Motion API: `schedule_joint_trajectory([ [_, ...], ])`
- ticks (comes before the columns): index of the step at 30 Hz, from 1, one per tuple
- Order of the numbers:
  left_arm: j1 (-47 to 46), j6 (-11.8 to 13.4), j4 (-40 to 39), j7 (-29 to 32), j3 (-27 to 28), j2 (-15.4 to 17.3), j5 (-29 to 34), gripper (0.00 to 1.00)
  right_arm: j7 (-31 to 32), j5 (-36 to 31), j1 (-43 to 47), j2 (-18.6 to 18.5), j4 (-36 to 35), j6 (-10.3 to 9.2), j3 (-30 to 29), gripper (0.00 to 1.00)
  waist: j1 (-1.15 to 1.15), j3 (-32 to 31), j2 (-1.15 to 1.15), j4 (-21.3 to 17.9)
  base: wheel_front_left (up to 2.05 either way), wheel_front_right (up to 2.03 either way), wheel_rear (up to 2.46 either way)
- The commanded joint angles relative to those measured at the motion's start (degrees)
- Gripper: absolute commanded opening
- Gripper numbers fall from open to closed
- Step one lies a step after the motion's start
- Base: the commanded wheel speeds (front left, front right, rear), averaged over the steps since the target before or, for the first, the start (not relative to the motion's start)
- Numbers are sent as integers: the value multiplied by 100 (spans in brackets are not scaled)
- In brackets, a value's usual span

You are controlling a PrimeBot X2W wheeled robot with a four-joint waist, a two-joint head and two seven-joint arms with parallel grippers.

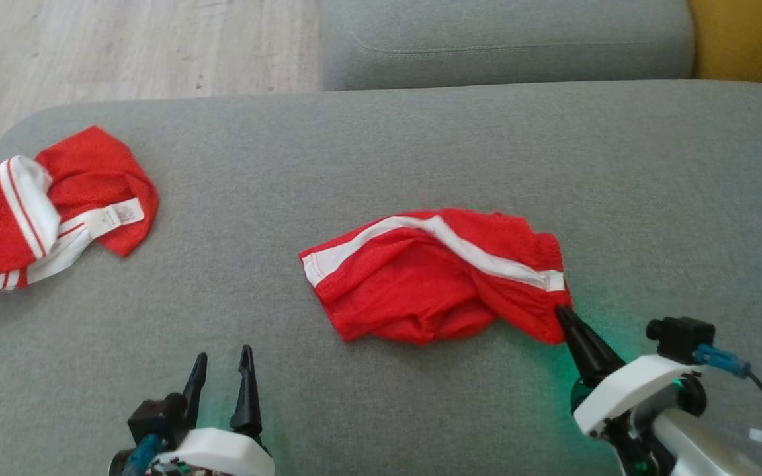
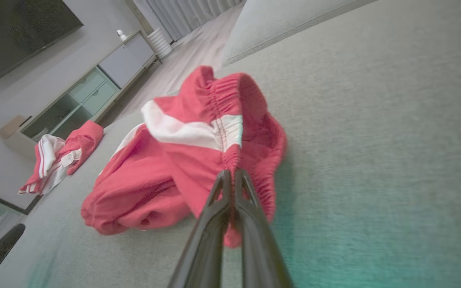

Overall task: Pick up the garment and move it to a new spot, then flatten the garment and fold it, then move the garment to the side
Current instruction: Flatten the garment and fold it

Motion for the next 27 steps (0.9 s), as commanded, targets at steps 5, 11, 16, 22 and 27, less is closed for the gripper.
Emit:
schedule_joint_trajectory([
  [5,-182,14,-164,-71,210,6,84,100,-106,-254,-115,-105,77,22,-460,0,0,-35,0,-77,0,0,0],
  [11,-136,49,-213,-71,380,6,224,100,-108,-1505,-163,176,93,22,-1796,100,0,-123,0,-37,0,0,0],
  [16,-120,66,-294,-71,561,6,359,100,-109,-3152,-37,670,-419,22,-3054,100,0,-188,0,-7,0,0,0],
  [22,-100,115,-599,-71,741,7,732,100,-109,-4583,328,1389,-1395,22,-3883,100,0,-256,0,8,0,0,0],
  [27,33,218,-855,-71,823,7,1202,100,-109,-5068,704,1614,-1473,22,-4091,100,0,-303,0,-2,0,0,0],
])
